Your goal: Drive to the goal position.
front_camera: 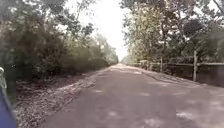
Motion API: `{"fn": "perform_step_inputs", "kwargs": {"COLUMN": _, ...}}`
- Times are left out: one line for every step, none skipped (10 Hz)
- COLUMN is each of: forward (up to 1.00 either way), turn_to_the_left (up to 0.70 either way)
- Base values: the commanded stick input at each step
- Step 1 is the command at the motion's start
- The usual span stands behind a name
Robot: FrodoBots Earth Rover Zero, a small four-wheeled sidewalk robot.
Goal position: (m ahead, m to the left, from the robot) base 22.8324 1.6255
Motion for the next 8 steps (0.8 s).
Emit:
{"fn": "perform_step_inputs", "kwargs": {"forward": 0.7, "turn_to_the_left": 0.0}}
{"fn": "perform_step_inputs", "kwargs": {"forward": 0.7, "turn_to_the_left": 0.0}}
{"fn": "perform_step_inputs", "kwargs": {"forward": 0.7, "turn_to_the_left": 0.0}}
{"fn": "perform_step_inputs", "kwargs": {"forward": 0.7, "turn_to_the_left": 0.0}}
{"fn": "perform_step_inputs", "kwargs": {"forward": 0.7, "turn_to_the_left": 0.0}}
{"fn": "perform_step_inputs", "kwargs": {"forward": 0.7, "turn_to_the_left": -0.15}}
{"fn": "perform_step_inputs", "kwargs": {"forward": 0.7, "turn_to_the_left": -0.14}}
{"fn": "perform_step_inputs", "kwargs": {"forward": 0.7, "turn_to_the_left": 0.0}}
